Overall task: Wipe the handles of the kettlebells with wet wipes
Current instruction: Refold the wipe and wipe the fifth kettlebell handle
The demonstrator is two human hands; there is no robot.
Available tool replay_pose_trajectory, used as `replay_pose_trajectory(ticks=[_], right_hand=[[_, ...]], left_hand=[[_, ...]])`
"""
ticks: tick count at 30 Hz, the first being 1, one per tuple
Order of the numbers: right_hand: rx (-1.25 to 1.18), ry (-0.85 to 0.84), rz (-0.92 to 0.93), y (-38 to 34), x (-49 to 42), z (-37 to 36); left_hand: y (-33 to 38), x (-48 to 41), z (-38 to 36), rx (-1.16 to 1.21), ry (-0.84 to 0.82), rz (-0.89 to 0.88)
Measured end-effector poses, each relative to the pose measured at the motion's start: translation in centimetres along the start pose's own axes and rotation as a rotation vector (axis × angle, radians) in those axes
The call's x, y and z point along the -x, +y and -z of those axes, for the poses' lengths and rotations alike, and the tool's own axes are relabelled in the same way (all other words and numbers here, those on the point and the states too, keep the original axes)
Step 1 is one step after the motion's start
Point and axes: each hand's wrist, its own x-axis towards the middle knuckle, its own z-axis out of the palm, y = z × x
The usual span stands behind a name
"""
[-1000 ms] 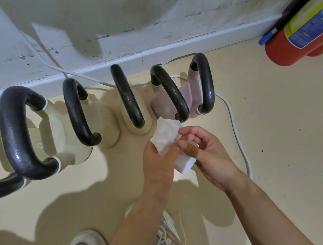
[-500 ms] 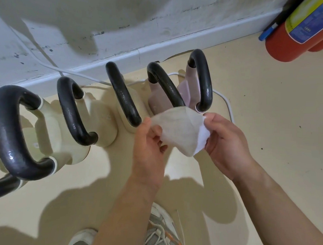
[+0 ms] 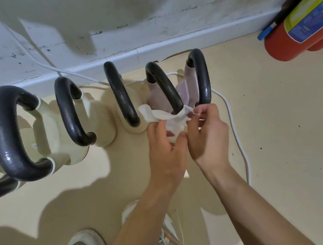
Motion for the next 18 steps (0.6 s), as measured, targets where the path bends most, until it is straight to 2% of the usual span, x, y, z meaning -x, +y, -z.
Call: replay_pose_trajectory(ticks=[4, 6, 10, 14, 18], right_hand=[[-0.313, -0.233, -0.008, 2.0, 1.1, -1.4], [-0.405, -0.284, 0.012, 3.0, 1.4, -2.1], [-0.33, -0.163, -0.027, 1.9, 0.8, -3.6], [-0.42, -0.069, -0.067, -0.7, -0.6, -4.7], [-0.456, -0.07, -0.019, -1.5, -1.8, -5.4]], left_hand=[[-0.1, -0.1, 0.5, 0.209, -0.033, 0.019], [-0.2, -0.2, 0.8, 0.315, -0.047, 0.093], [1.1, -0.4, 1.8, 0.559, -0.04, 0.286], [2.1, -0.3, 2.7, 0.524, -0.083, 0.306], [2.7, 0.0, 3.8, 0.492, -0.002, 0.227]])
